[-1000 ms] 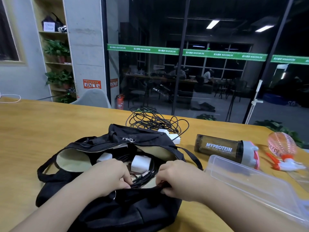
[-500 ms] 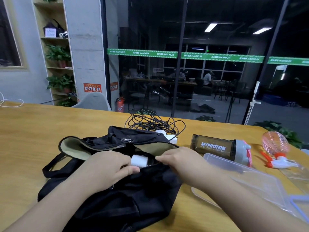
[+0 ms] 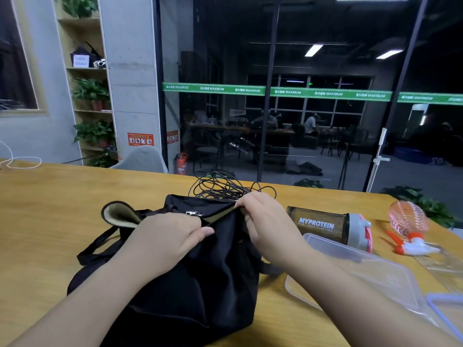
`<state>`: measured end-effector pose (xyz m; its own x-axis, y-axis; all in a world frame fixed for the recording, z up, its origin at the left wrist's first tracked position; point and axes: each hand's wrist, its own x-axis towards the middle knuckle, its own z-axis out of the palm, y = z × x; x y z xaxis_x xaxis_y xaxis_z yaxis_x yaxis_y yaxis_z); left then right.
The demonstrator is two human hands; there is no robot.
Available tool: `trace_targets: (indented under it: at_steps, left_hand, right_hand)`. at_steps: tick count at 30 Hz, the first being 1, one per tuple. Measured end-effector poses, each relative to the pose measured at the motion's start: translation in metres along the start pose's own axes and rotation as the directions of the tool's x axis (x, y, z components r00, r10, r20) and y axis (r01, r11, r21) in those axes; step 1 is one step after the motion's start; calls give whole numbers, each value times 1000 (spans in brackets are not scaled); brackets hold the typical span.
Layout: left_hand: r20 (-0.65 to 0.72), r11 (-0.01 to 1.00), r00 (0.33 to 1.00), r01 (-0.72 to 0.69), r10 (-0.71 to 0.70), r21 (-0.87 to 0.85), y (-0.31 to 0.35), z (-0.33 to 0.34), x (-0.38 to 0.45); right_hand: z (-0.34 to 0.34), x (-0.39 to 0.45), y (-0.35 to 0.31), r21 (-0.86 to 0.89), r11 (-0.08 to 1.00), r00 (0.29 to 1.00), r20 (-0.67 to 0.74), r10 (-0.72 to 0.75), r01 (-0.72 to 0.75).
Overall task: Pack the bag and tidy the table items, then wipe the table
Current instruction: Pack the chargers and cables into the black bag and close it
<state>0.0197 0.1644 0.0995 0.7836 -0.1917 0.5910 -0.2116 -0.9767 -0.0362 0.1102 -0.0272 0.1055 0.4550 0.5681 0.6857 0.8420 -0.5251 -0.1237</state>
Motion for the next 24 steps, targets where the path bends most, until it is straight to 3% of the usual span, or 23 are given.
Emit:
trace_targets:
  at_steps: [4,9,12,15,20,22,24]
  left_hand:
    - [108,997,991,77,-77,4,-2,11,-1]
    - [50,985,990,140,-135,-97,-1,25,17]
    - [14,979,983,186,-185,-83,5,32,32]
    - [69,970,970,235,-231,-56,5,46,48]
    - [204,951,931,308,-303,8,-4,84,53]
    - [240,944,917,330,-319,-3,-6,99,47]
    - [245,946,916,325,-318,15,-6,117,38]
  right_hand:
    - [6,-4,9,24,977,968,145,204,-210]
    - [11,4,5,89,904,843,408,350,-418]
    - [20,7,6,-61,935,743,590,316,-350]
    - [27,9,8,-203,959,596,752,282,-198]
    - [30,12,13,-296,950,387,867,313,-103]
    - [28,15,17,-302,947,369,872,322,-111]
    - [24,23,20,-253,955,426,855,295,-152]
